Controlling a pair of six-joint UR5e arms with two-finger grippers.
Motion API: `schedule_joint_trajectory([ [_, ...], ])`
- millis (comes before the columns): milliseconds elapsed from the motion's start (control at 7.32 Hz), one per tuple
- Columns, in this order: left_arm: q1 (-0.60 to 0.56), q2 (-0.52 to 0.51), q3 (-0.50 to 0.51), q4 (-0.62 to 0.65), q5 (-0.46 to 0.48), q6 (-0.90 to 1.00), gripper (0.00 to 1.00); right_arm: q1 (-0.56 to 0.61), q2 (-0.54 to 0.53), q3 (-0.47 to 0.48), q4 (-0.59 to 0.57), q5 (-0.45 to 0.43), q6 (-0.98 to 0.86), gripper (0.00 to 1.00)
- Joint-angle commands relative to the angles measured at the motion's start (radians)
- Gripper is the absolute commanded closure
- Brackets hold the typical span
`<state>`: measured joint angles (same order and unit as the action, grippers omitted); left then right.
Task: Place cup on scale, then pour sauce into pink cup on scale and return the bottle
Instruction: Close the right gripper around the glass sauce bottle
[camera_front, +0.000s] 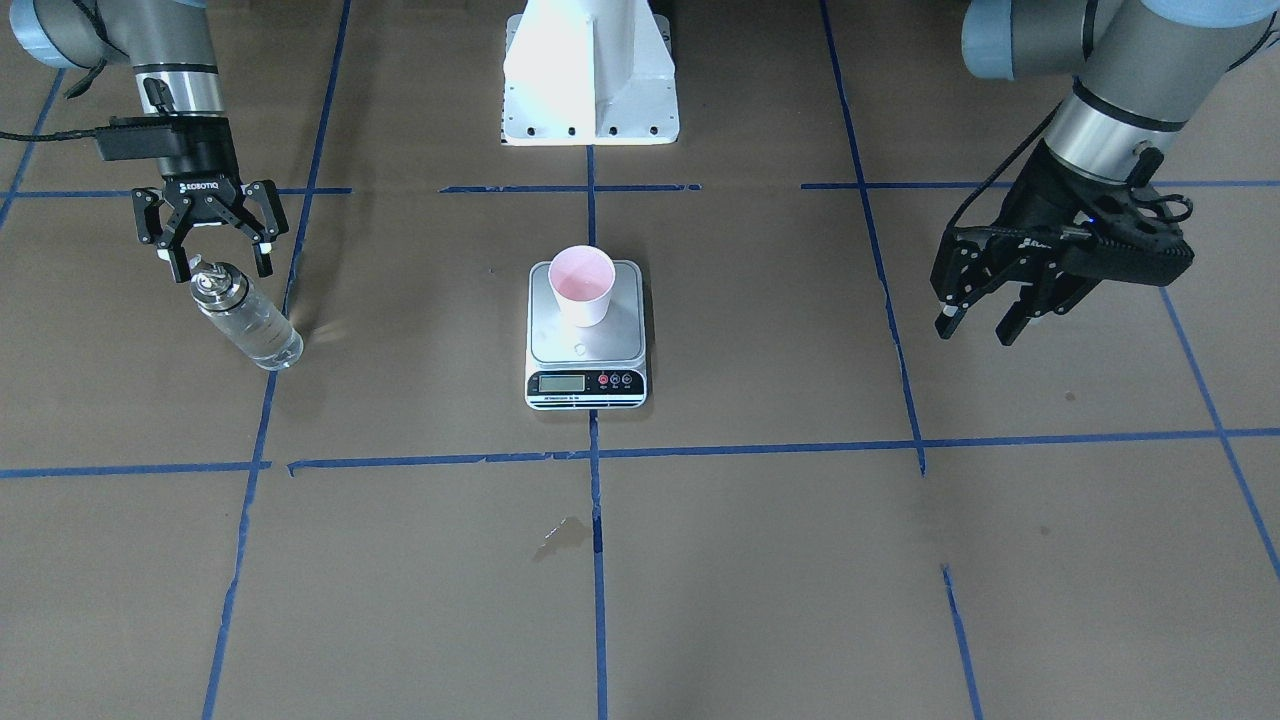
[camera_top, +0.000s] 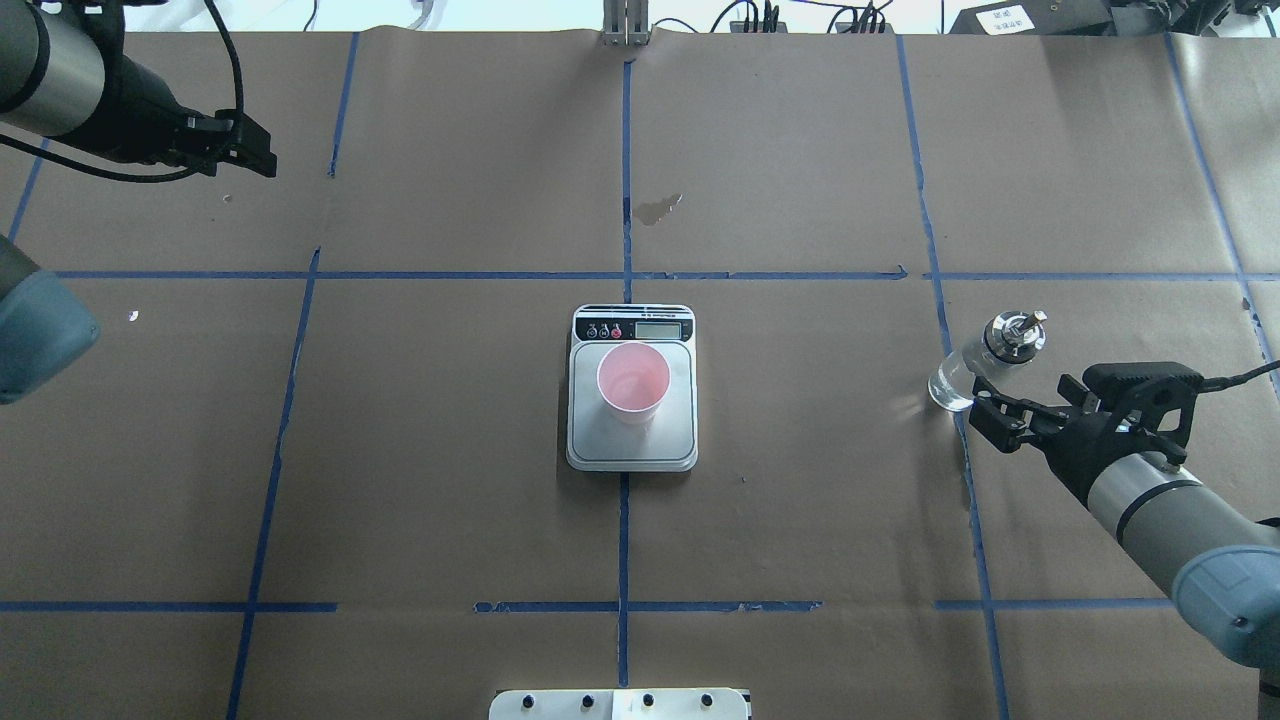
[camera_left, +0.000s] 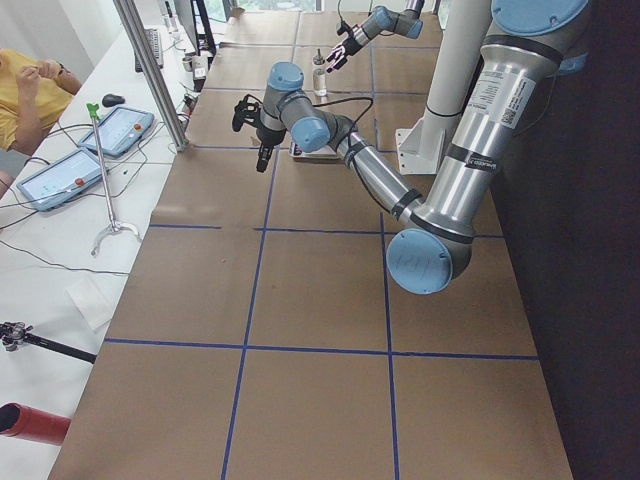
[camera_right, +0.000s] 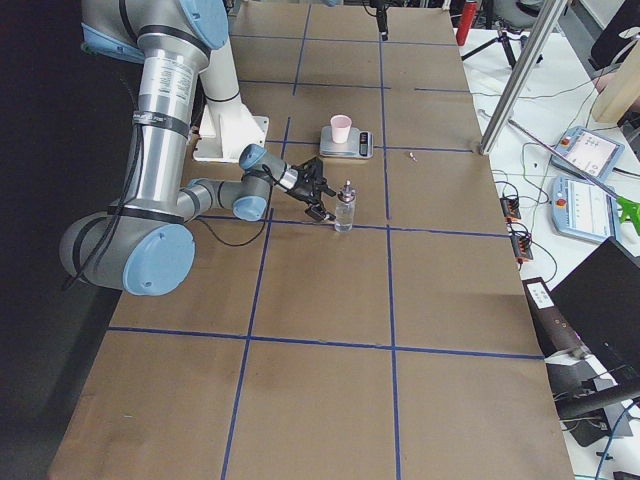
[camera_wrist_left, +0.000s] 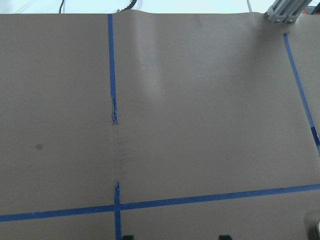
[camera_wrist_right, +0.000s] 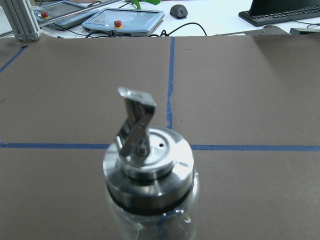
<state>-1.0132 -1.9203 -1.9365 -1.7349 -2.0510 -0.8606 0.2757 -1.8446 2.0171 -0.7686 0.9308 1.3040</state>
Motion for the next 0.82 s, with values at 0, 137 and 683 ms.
schedule_joint_trajectory([
  [0,-0.004,0.05,-0.019,0.0,0.008,0.064,0.33,-0.03,0.034,-0.049,0.0,-0.08,-0.006,0.0],
  [137,-0.004,0.064,-0.031,0.0,0.008,0.068,0.33,-0.032,0.045,-0.061,0.0,-0.095,-0.014,0.0],
  [683,-0.011,0.063,-0.041,0.002,0.008,0.068,0.3,-0.036,0.062,-0.087,0.002,-0.115,-0.015,0.0],
])
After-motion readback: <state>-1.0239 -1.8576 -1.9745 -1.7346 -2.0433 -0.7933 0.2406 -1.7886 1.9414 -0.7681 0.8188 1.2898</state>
